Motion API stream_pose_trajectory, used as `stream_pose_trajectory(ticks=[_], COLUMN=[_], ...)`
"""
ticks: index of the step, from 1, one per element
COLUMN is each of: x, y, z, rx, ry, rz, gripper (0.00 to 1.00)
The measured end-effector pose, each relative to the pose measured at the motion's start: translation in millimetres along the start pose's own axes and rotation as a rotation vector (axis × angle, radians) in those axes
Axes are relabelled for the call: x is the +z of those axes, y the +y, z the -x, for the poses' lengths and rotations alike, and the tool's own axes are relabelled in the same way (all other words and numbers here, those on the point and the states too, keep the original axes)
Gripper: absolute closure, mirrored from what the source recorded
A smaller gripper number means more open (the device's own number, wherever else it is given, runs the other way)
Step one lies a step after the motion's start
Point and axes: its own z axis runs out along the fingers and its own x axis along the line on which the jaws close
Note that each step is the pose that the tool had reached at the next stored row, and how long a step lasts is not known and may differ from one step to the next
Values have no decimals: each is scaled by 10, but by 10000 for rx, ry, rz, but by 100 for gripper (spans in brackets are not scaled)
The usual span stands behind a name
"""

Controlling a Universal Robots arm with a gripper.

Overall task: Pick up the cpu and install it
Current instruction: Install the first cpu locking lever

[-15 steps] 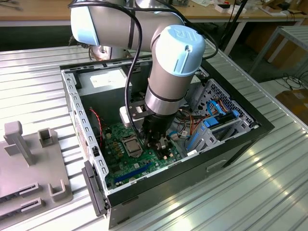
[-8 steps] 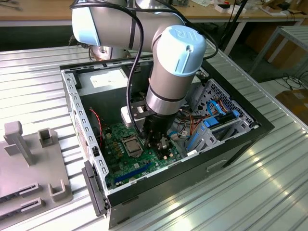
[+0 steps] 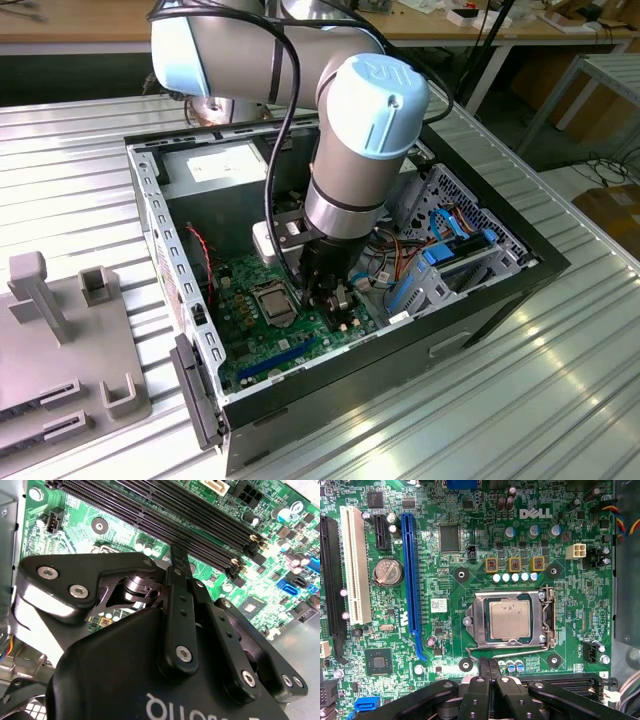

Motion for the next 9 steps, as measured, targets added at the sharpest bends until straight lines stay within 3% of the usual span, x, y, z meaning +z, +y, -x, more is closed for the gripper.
stream_pose_trajectory(ticks=[9], x=[-7], y=[2], z=[0], rx=[-8], ry=[80], rz=[-4], gripper=[89])
